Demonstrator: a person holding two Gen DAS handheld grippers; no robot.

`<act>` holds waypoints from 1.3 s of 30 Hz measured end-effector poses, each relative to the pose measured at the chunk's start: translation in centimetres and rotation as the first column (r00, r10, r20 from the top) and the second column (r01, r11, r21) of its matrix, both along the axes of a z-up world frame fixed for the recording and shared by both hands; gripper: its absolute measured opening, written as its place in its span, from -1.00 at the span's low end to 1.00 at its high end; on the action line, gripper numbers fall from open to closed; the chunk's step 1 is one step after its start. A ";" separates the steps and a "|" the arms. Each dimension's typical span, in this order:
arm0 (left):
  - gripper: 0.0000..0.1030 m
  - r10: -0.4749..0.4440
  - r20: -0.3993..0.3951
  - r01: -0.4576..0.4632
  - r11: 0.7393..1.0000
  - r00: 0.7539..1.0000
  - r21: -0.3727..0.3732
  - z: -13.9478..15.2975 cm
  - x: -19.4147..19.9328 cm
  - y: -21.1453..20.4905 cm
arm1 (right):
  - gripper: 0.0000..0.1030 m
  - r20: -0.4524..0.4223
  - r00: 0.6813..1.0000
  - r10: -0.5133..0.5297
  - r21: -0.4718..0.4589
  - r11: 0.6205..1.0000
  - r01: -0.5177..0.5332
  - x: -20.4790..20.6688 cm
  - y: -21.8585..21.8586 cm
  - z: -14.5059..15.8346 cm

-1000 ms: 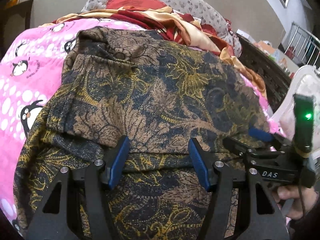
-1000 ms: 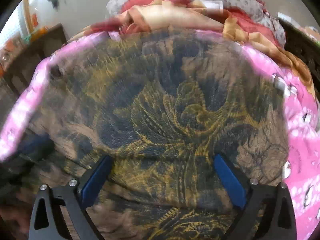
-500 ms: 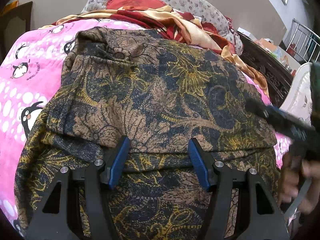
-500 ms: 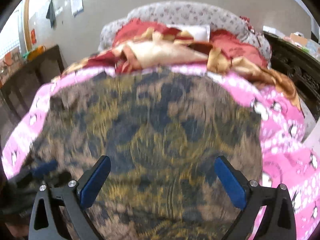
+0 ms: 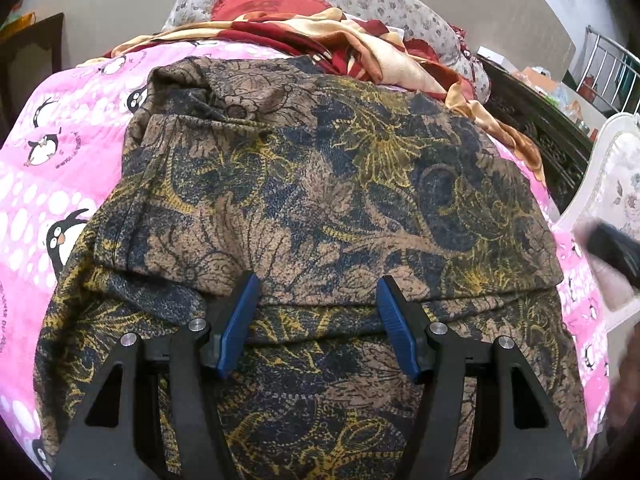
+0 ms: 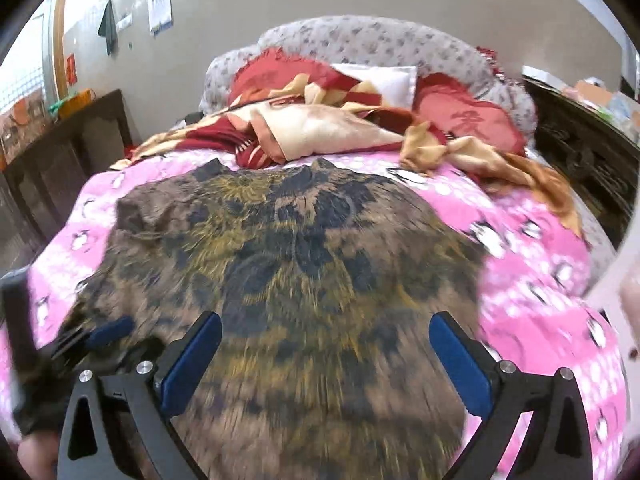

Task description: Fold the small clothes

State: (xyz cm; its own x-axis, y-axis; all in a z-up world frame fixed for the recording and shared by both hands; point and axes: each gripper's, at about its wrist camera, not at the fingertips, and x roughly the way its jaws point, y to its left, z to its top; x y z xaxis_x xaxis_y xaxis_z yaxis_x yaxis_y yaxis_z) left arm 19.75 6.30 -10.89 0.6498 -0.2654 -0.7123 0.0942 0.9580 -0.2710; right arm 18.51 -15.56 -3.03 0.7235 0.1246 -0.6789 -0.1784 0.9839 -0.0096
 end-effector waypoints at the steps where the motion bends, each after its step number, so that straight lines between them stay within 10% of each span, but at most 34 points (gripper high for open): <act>1: 0.18 0.001 0.000 -0.001 1.000 1.000 0.003 0.0 0.0 -0.1 | 1.00 -0.008 1.000 0.005 0.014 1.000 -0.005 -1.6 -0.3 -0.3; 9: 0.18 0.003 0.000 -0.003 1.000 1.000 0.004 0.0 0.0 -0.1 | 1.00 -0.213 0.977 -0.013 -0.030 1.000 0.006 -4.2 -0.7 -9.3; 26: 0.18 -0.106 -0.038 0.108 0.992 0.994 0.069 3.2 -3.1 1.1 | 1.00 -0.242 0.969 -0.044 -0.058 0.998 0.030 -5.2 -1.1 -8.2; 33: 0.18 -0.104 -0.076 0.118 0.971 0.992 0.210 6.2 -11.8 9.3 | 0.99 0.004 0.986 0.165 0.107 0.981 -0.164 -14.3 -4.1 -1.2; 39: 0.19 -0.045 -0.169 0.057 0.996 0.985 0.068 3.8 -20.0 13.8 | 0.99 0.076 0.970 0.230 0.137 0.961 -0.238 -21.4 -5.8 -0.2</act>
